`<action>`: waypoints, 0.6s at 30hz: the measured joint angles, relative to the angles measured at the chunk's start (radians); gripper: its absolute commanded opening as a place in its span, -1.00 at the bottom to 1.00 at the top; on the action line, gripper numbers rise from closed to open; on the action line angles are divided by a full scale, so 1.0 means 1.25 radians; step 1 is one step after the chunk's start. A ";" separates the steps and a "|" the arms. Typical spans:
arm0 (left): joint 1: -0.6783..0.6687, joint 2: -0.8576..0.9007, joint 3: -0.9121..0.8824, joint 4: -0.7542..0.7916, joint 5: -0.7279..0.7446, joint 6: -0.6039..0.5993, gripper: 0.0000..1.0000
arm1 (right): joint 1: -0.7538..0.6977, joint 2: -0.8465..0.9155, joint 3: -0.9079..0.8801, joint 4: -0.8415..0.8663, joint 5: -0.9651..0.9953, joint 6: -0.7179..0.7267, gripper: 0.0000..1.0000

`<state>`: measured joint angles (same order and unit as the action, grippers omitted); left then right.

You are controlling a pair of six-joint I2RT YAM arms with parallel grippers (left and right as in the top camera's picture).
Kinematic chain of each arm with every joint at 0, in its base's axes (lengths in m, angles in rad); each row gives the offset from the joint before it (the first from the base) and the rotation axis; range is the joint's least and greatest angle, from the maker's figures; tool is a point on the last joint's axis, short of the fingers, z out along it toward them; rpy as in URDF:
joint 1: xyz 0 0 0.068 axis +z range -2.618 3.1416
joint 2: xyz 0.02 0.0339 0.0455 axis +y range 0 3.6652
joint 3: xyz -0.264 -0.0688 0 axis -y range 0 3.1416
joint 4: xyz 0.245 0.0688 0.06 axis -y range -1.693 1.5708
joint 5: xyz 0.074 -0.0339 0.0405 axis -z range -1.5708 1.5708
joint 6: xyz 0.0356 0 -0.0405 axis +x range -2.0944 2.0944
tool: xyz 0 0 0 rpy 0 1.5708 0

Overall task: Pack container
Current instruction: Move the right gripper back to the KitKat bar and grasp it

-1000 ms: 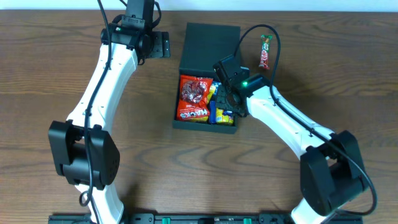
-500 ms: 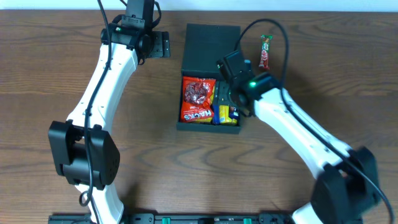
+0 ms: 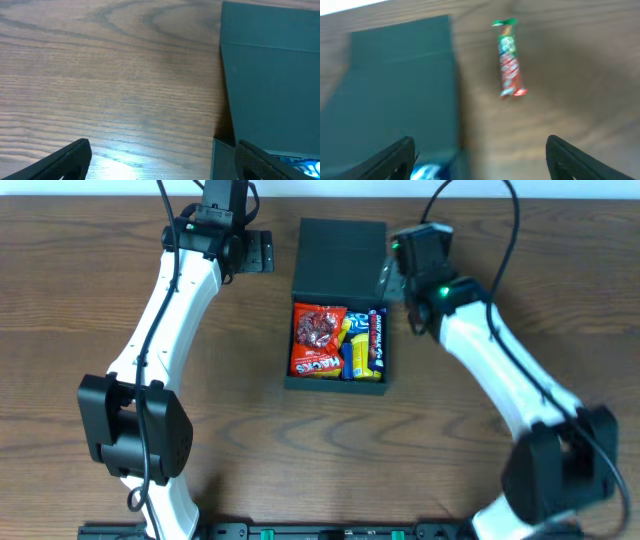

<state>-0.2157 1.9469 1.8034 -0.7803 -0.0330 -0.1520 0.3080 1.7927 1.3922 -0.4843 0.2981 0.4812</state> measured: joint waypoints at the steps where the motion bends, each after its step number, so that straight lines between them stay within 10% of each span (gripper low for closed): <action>1: 0.000 0.000 0.000 -0.001 0.003 0.000 0.84 | -0.024 0.026 0.000 0.023 -0.007 -0.014 0.69; 18: 0.000 0.000 0.000 0.000 0.006 0.000 0.84 | -0.162 0.188 0.000 0.176 -0.144 -0.086 0.53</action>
<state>-0.2157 1.9469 1.8034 -0.7803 -0.0254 -0.1520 0.1051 2.0281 1.3918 -0.2646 0.1177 0.3737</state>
